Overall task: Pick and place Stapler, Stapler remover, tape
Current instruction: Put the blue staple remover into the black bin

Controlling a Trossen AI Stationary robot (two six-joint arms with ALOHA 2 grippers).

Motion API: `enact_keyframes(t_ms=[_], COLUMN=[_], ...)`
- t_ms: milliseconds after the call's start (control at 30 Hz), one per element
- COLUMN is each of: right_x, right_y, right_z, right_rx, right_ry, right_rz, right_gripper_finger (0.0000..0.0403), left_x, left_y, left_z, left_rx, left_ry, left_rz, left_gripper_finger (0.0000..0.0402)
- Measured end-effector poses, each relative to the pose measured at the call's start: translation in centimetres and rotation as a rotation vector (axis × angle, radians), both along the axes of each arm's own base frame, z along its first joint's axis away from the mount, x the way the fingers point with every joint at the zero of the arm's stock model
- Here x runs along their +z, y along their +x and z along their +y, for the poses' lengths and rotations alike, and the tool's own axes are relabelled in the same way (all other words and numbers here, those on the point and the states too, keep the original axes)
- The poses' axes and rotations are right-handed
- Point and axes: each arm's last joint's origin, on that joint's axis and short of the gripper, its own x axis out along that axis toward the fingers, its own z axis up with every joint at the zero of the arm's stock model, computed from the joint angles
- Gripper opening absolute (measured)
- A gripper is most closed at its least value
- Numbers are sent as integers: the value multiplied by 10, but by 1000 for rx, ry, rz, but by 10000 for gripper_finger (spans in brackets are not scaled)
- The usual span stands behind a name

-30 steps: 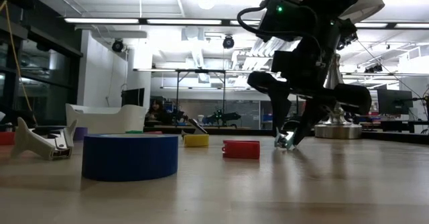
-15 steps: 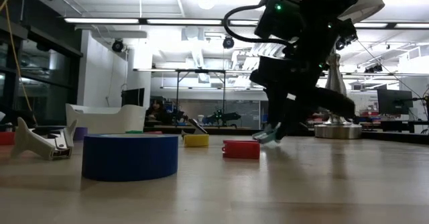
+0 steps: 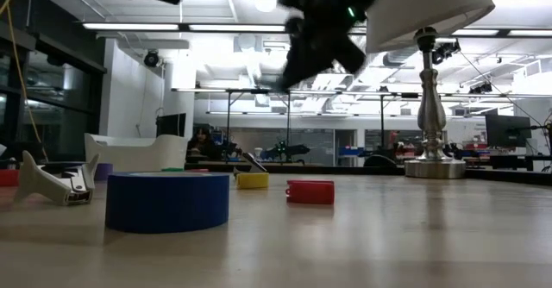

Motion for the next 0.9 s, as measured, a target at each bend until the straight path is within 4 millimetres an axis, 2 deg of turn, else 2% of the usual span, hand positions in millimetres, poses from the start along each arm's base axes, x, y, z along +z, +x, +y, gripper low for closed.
enact_keyframes(t_ms=[233,400,600,900], right_x=[63,92,106,107], right_y=[16,19,22,22], right_z=[1,1,1,1], right_rx=[3,3,1,-20], right_ry=[9,13,14,42], right_rz=[-167,-259,-328,-351], right_gripper_finger=[92,93,93,94], left_x=[8,18,26,22], left_y=[12,19,27,41], left_z=[23,34,43,42], left_rx=[-73,-89,-91,-122], left_ry=[247,404,539,614], left_rz=[-5,-58,-103,-101], left_gripper_finger=[234,234,234,234])
